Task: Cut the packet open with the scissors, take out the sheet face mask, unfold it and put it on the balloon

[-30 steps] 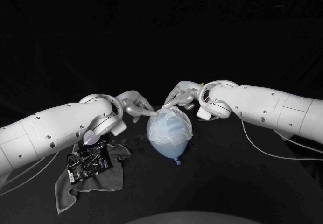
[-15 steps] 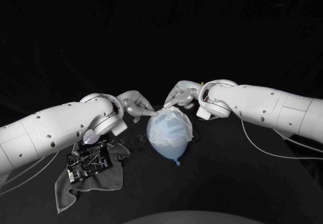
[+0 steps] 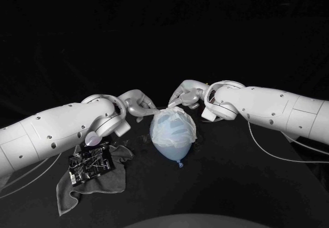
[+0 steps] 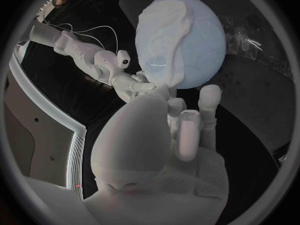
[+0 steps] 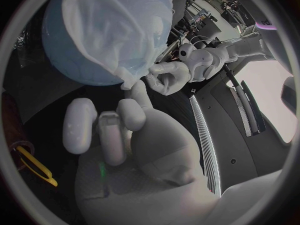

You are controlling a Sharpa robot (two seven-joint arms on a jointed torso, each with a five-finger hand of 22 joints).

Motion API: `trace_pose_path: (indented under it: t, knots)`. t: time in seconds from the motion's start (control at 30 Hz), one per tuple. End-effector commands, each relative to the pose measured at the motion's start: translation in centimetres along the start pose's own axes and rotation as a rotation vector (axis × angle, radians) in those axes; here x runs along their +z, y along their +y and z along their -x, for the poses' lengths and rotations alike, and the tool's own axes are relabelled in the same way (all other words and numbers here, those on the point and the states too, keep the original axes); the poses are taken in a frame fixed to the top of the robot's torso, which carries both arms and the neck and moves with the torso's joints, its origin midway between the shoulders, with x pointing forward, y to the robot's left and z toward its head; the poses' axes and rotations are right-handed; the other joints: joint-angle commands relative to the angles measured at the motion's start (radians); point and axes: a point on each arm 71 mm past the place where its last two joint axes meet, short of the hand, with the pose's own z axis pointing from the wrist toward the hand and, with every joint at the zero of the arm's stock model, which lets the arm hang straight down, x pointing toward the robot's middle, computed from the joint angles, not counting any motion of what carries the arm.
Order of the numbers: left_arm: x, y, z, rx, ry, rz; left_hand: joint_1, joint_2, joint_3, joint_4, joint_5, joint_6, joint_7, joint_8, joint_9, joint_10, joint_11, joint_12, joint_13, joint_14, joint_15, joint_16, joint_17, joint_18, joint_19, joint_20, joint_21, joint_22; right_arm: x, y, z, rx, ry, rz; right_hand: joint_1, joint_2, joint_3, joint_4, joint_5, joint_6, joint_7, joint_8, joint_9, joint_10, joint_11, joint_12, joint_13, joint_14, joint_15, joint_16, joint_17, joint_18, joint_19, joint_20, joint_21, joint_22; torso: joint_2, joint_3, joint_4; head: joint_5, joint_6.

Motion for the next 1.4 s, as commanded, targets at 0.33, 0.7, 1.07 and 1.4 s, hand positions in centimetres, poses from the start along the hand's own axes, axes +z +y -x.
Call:
trace_pose_path:
  t: [0.33,0.7,1.07,1.4]
  knots:
    - [-0.5,0.3,0.8,-0.088,-0.041,-0.021,-0.194,-0.101,0.343,-0.171,0.005,-0.022,-0.005,0.058,0.137,0.071,-0.044,0.065,0.118,0.042,-0.007,0.003,0.078,0.005,-0.010,0.001,0.017,0.005,-0.4,-0.2,1.1,0.026,-0.118,0.022,-0.106,-0.019,-0.060,0.044,0.005,-0.098,0.055,-0.060,-0.022,0.138,0.009,0.430,0.558,0.126,0.007,0.004,0.263,0.008,-0.016,0.013,-0.021,-0.002,0.000,-0.0002,0.0000,-0.004,0.002]
    - [-0.6,0.7,0.8,-0.098,-0.018,0.008,-0.232,-0.104,0.376,-0.203,0.007,-0.023,-0.004,0.064,0.152,0.073,-0.046,0.065,0.119,0.043,-0.007,0.002,0.079,0.006,-0.012,0.000,0.018,0.003,-0.2,-0.5,0.8,0.036,-0.062,-0.014,-0.189,-0.062,-0.140,0.097,0.004,-0.198,0.100,-0.129,-0.047,0.138,0.052,0.430,0.558,0.126,0.046,0.004,0.263,0.019,-0.046,0.055,-0.061,-0.031,0.000,-0.0001,0.0005,-0.005,0.006]
    - [-0.5,1.0,1.1,-0.105,-0.042,0.028,-0.239,-0.102,0.381,-0.207,0.006,-0.025,-0.004,0.064,0.154,0.071,-0.045,0.063,0.114,0.042,-0.007,0.002,0.076,0.006,-0.012,0.001,0.018,0.003,-0.1,-0.8,0.1,0.019,0.039,-0.065,-0.209,-0.078,-0.139,0.119,0.004,-0.180,0.098,-0.123,-0.044,0.138,0.052,0.430,0.558,0.126,0.048,0.004,0.263,0.019,-0.041,0.062,-0.056,-0.023,0.000,0.0002,0.0005,-0.006,0.010]
    - [-0.6,1.3,1.2,-0.085,-0.037,0.052,-0.247,-0.103,0.393,-0.221,0.007,-0.025,-0.005,0.066,0.159,0.075,-0.046,0.066,0.121,0.043,-0.007,0.002,0.079,0.006,-0.014,0.000,0.018,0.000,0.0,-0.9,0.0,-0.002,0.050,-0.083,-0.165,-0.041,-0.127,0.117,0.005,-0.116,0.075,-0.092,-0.032,0.138,0.032,0.430,0.558,0.126,0.031,0.004,0.263,0.015,-0.020,0.050,-0.034,-0.002,0.001,0.0002,0.0001,-0.006,0.007]
